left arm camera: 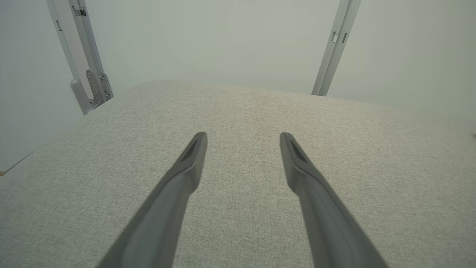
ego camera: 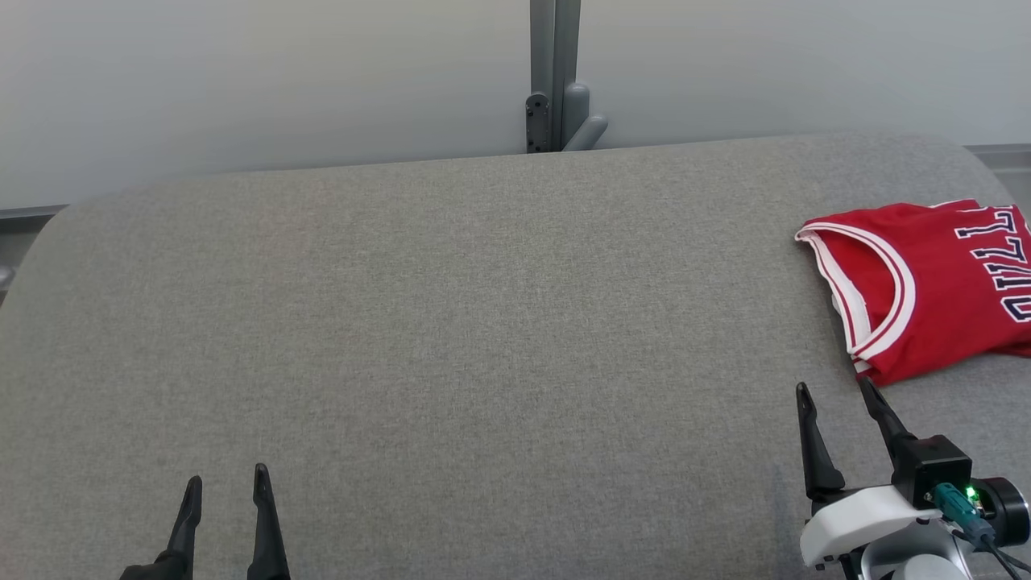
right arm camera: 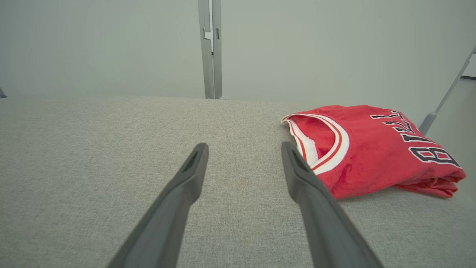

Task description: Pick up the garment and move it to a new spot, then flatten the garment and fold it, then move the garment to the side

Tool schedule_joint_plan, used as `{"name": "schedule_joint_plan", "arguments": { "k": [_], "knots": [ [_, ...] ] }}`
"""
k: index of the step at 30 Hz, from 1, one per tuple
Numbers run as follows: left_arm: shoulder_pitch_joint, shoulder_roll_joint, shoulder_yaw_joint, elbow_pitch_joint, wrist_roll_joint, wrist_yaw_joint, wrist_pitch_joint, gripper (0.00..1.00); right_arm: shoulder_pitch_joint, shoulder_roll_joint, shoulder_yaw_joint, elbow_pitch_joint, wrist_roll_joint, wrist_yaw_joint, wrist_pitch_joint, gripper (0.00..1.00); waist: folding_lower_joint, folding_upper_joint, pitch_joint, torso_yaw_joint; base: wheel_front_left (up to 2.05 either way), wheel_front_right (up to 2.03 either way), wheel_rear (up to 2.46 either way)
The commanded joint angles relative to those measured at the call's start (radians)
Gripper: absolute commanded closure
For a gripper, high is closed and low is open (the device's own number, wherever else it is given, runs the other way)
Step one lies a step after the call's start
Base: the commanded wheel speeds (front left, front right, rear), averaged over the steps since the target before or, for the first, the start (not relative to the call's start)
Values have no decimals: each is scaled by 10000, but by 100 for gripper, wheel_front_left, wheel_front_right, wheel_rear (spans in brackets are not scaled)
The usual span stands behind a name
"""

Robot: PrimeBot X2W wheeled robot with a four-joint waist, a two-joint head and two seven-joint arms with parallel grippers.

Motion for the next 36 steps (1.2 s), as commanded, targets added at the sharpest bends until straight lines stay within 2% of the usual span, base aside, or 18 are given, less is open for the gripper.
{"name": "schedule_joint_plan", "arguments": {
  "k": [1, 17, 18, 19, 20, 28, 29, 32, 36],
  "knots": [
    [17, 22, 27, 7, 126, -1, -23, 0, 52, -6, -8, 50, 61, -14, -26, 0, 0, 51, -15, 0, 0, 0, 0],
    [17, 22, 39, 32, 86, -10, -23, 0, 20, -6, 67, 153, 33, -14, -25, 0, 0, 51, -40, 9, 0, 0, 0],
    [-54, 22, -110, 97, 127, -119, -23, 0, 101, -6, -174, 113, 44, -14, -25, 0, 0, 51, -42, -45, 0, 0, 0],
    [25, 17, 124, 25, 34, 9, -23, 0, -12, -32, 143, 162, 29, -7, -25, 0, 0, 51, -12, -665, 0, 0, 0],
    [-19, 30, 69, 7, 43, -11, -22, 0, -44, 16, 88, 148, 26, -10, -26, 0, 0, 51, 26, -781, 0, 0, 0],
    [-73, 28, -23, -14, 70, 57, -23, 0, -75, -13, 178, 36, -318, -17, -25, 0, 0, 51, 51, -769, 0, 0, 0],
    [-20, -8, -36, -9, 44, 36, 0, 100, -28, 8, 159, 66, -277, 4, -2, 100, 1, 0, 14, -718, 0, 0, 0],
    [35, -46, -62, 255, -8, 34, 34, 100, 96, 79, 158, 340, -249, 6, 18, 100, 1, 1, 18, -727, 0, 0, 0],
    [-129, -54, -10, 451, -756, -26, 262, 100, -8, 97, 19, 557, 567, 5, 324, 100, 0, 2, 17, -709, 0, 0, 0]
  ]
}}
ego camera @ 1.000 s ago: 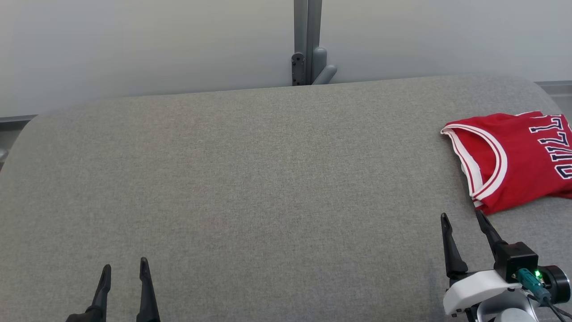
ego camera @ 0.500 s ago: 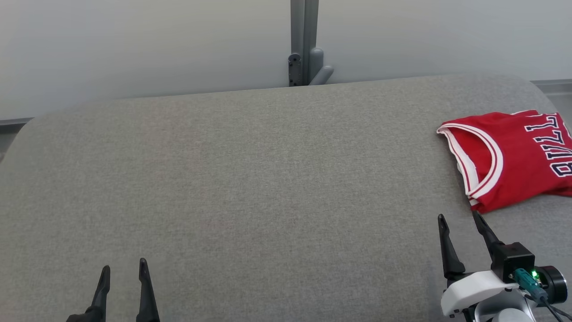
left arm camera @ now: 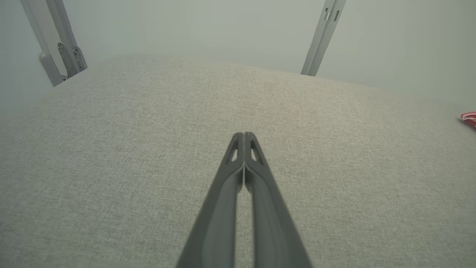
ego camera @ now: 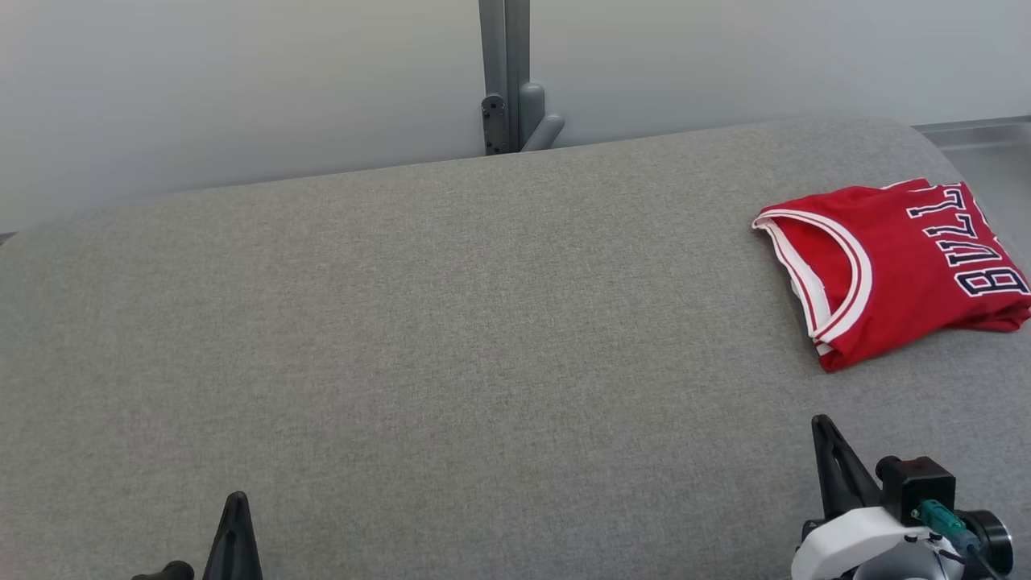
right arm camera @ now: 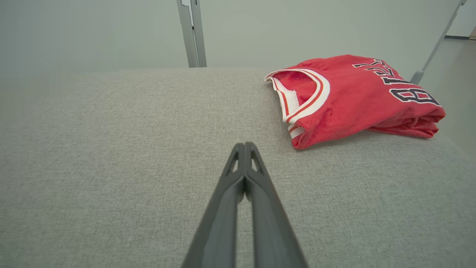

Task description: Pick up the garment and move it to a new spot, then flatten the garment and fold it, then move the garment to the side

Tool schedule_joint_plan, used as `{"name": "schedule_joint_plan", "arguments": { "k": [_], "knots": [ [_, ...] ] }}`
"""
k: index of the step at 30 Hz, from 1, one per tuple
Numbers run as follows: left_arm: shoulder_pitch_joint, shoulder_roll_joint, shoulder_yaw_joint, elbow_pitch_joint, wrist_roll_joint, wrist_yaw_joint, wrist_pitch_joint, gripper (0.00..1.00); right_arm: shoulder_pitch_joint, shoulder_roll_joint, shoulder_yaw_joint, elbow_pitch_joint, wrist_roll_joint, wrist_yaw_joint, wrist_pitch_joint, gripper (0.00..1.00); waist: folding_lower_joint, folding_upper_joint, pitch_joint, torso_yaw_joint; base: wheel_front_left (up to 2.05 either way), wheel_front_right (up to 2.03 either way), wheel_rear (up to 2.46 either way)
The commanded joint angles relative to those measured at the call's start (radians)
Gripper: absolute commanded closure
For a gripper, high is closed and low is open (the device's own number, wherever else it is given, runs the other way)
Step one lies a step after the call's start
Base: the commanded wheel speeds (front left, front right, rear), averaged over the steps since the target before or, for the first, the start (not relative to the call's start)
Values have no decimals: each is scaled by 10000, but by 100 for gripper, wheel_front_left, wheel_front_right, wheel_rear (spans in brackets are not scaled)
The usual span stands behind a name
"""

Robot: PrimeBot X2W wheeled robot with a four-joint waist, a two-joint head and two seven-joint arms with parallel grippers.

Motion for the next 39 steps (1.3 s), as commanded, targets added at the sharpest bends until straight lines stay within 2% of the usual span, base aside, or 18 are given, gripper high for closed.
{"name": "schedule_joint_plan", "arguments": {
  "k": [1, 4, 17, 39],
  "knots": [
    [-204, 28, 63, -115, -460, -56, 80, 100, -250, -46, -89, -116, 532, -1, 123, 100, 0, 2, 0, 9, 0, 0, 0],
    [-361, 32, 113, -70, -1200, -118, 274, 100, -283, -53, -90, -177, 1431, -1, 301, 100, 0, 4, 0, 29, 0, 0, 0],
    [-815, 45, 258, 60, -3374, -297, 842, 100, -405, -74, -114, -335, 4028, -4, 818, 100, 0, 9, -2, 95, 0, 0, 0],
    [-1437, 66, 456, 251, -6274, -544, 1609, 100, -647, -103, -243, -436, 7463, -6, 1604, 100, 0, 18, -6, 202, 0, 0, 0]
  ]
}}
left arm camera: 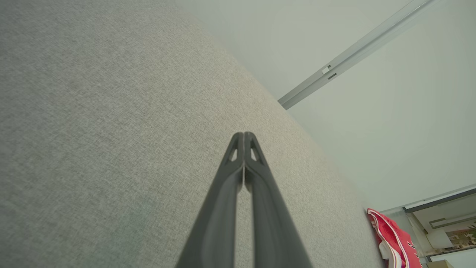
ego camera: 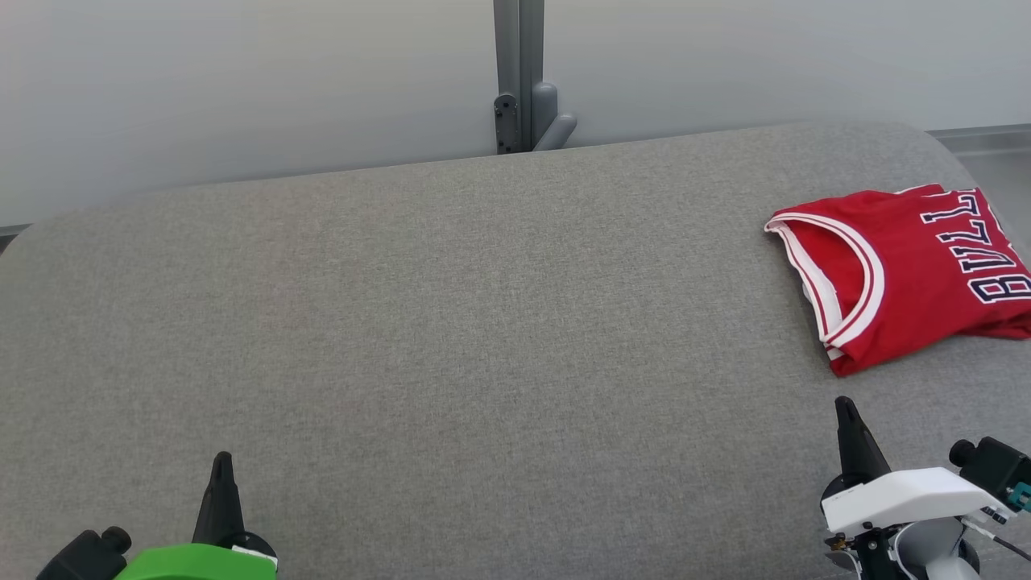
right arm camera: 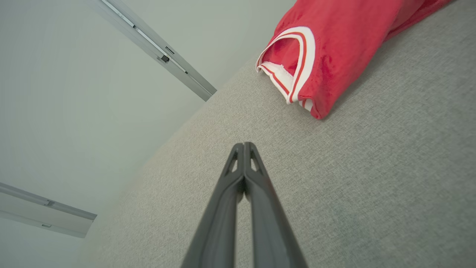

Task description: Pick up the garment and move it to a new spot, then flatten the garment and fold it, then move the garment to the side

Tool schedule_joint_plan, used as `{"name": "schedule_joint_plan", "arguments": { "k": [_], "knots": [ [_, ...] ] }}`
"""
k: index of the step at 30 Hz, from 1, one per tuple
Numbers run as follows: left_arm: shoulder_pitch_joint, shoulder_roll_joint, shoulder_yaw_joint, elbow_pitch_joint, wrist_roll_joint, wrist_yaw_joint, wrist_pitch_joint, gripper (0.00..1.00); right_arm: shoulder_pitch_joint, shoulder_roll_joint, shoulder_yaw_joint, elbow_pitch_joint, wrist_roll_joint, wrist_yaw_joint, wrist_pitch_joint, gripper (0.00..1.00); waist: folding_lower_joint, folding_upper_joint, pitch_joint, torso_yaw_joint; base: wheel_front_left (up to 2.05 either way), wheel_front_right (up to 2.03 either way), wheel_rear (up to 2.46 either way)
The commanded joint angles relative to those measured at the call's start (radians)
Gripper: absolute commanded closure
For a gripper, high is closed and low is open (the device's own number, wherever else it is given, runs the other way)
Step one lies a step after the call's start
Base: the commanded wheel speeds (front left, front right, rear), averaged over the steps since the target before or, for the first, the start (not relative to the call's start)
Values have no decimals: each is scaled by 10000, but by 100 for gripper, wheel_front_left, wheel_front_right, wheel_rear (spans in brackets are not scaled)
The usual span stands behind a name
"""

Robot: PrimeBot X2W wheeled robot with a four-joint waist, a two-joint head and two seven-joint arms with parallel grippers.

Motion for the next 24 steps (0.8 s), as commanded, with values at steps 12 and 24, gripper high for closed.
{"name": "schedule_joint_plan", "arguments": {
  "k": [12, 24],
  "knots": [
    [-567, 71, 153, 13, -1641, -199, 406, 100, -356, -84, -107, -193, 1926, -6, 437, 100, 0, 22, -2, 64, 0, 0, 0],
    [-808, 81, 232, 95, -2780, -297, 721, 100, -448, -96, -158, -228, 3285, -7, 745, 100, 0, 26, -4, 120, 0, 0, 0]
  ]
}}
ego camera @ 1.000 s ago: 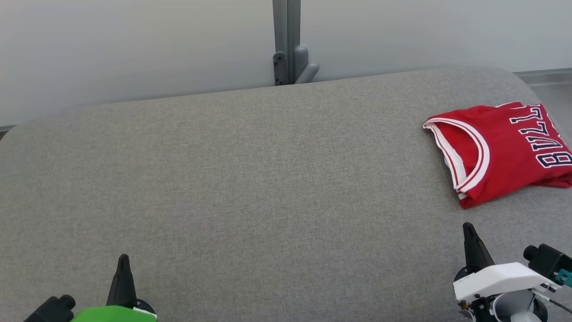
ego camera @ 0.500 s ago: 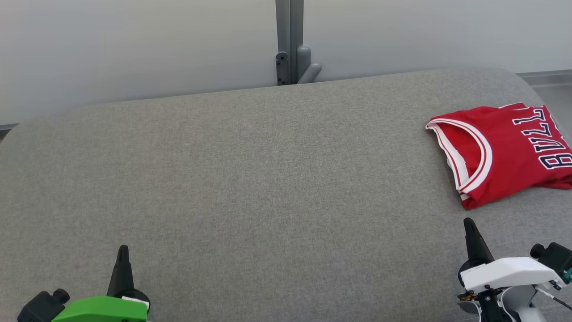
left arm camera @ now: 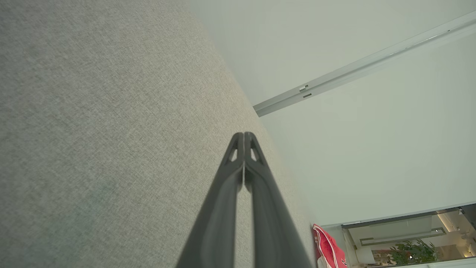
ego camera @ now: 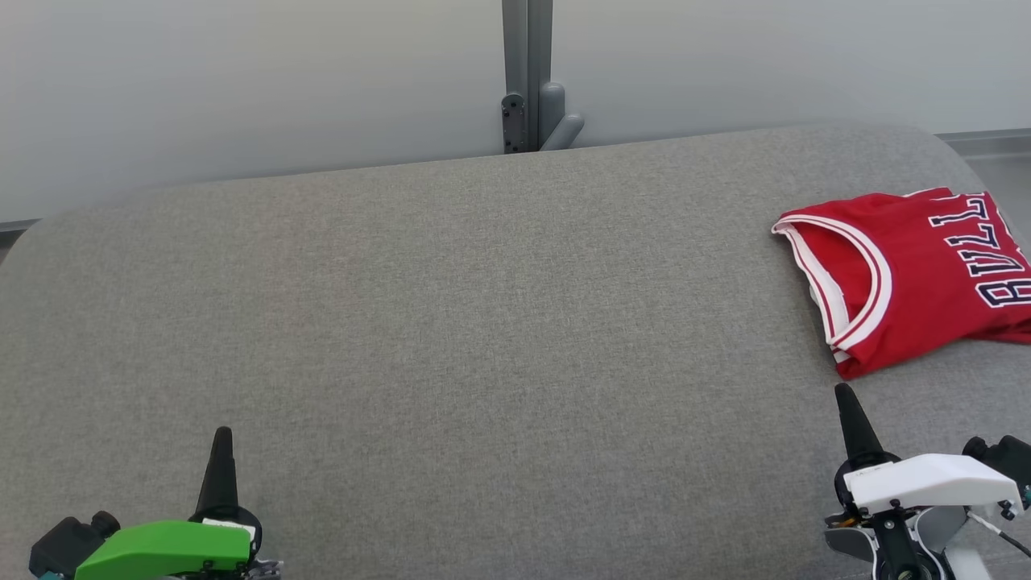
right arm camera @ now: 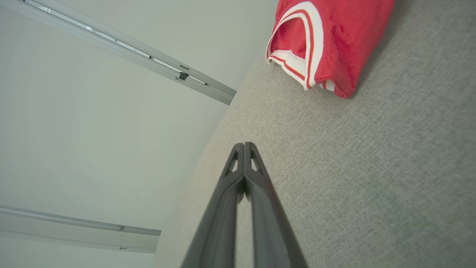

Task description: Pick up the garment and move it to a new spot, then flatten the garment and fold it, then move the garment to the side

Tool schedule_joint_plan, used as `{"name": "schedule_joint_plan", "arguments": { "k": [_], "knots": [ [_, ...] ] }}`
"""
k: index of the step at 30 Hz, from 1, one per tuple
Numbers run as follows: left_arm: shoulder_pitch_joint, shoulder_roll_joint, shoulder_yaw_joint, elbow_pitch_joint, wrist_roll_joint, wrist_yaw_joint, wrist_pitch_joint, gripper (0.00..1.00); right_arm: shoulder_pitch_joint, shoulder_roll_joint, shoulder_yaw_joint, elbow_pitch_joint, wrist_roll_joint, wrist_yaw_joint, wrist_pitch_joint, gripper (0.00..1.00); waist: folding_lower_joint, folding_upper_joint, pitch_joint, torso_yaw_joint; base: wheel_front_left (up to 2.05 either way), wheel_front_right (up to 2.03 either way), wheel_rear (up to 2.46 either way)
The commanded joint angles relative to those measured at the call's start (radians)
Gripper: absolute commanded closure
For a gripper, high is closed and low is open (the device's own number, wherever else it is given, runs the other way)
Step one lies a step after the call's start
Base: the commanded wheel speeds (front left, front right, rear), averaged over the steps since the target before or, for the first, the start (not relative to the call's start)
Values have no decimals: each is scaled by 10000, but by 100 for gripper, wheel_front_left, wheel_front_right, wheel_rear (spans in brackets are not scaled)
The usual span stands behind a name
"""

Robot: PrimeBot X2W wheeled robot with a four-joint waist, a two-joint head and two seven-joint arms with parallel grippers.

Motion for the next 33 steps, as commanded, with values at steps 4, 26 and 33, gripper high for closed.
{"name": "schedule_joint_plan", "arguments": {
  "k": [4, 26, 33],
  "knots": [
    [-317, 77, 77, -24, -538, -105, 122, 100, -235, -73, -52, -137, 608, -6, 144, 100, 0, 28, -1, 21, 0, 0, 0],
    [-715, 92, 205, 111, -2459, -271, 644, 100, -386, -89, -141, -194, 2880, -6, 671, 100, 0, 37, -4, 132, 0, 0, 0],
    [-848, 95, 251, 158, -3071, -311, 813, 100, -441, -95, -169, -213, 3606, -5, 840, 100, 0, 40, -6, 172, 0, 0, 0]
  ]
}}
